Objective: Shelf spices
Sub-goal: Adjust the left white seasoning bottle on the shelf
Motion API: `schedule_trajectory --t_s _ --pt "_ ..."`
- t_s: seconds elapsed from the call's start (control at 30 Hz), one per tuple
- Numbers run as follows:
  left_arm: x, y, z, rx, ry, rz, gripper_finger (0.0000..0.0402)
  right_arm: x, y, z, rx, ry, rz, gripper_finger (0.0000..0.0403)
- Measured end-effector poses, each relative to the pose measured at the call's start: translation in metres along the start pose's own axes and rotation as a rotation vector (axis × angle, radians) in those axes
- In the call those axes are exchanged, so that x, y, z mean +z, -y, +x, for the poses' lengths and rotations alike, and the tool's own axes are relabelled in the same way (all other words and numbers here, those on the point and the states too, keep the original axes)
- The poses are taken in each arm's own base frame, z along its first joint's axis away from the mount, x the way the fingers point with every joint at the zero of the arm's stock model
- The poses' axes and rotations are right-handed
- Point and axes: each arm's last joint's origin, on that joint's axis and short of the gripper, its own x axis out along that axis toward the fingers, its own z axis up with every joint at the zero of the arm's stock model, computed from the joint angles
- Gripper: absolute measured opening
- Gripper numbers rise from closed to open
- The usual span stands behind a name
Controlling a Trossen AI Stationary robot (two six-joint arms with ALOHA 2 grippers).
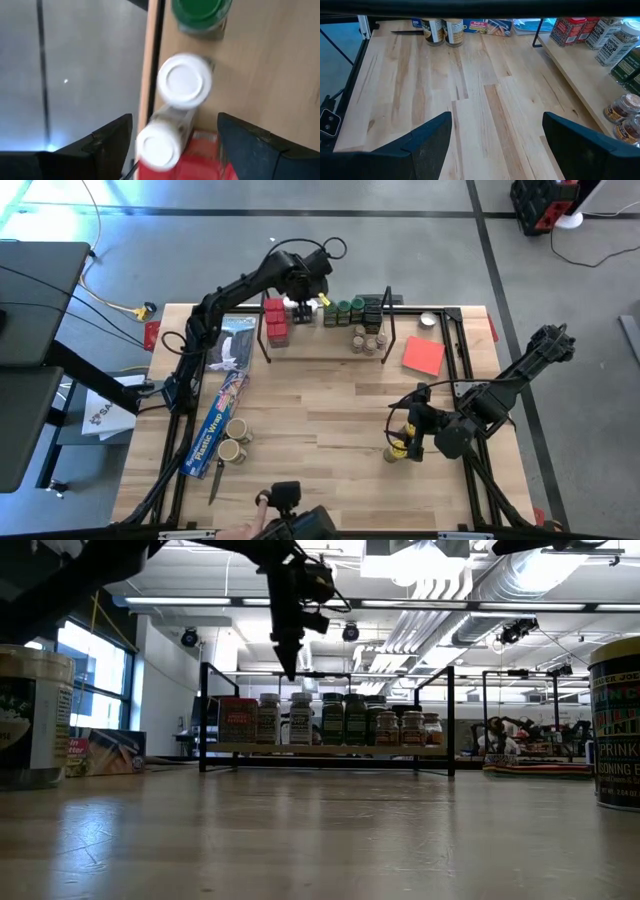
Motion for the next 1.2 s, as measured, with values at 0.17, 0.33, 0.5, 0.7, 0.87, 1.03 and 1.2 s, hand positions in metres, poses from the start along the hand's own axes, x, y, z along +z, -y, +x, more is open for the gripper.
schedule_trajectory --t_s 0.17,0.33,0.5,0.7,0.87,1.03,1.2 --pt "-0.013 -0.013 0.001 0.002 -0.061 0.015 0.0288 0.000 0.000 0.000 0.001 0.000 0.012 0.0307" --pt "-0.023 -0.024 0.014 -0.009 -0.095 -0.034 0.0264 0.000 0.000 0.000 0.005 -0.003 0.017 0.0307" --pt "-0.028 -0.030 0.020 -0.028 -0.095 -0.068 0.0211 0.000 0.000 0.000 0.003 -0.006 0.013 0.0307" --pt "-0.031 -0.035 0.022 -0.048 -0.081 -0.106 0.0146 0.000 0.000 0.000 0.005 -0.007 0.011 0.0307" --pt "-0.031 -0.037 0.022 -0.045 -0.072 -0.112 0.0114 0.000 0.000 0.000 0.005 -0.007 0.012 0.0307" --pt "-0.032 -0.036 0.022 -0.062 -0.069 -0.121 0.0100 0.000 0.000 0.000 0.005 -0.007 0.013 0.0307" --pt "-0.032 -0.036 0.022 -0.066 -0.071 -0.135 0.0093 0.000 0.000 0.000 0.005 -0.007 0.014 0.0307"
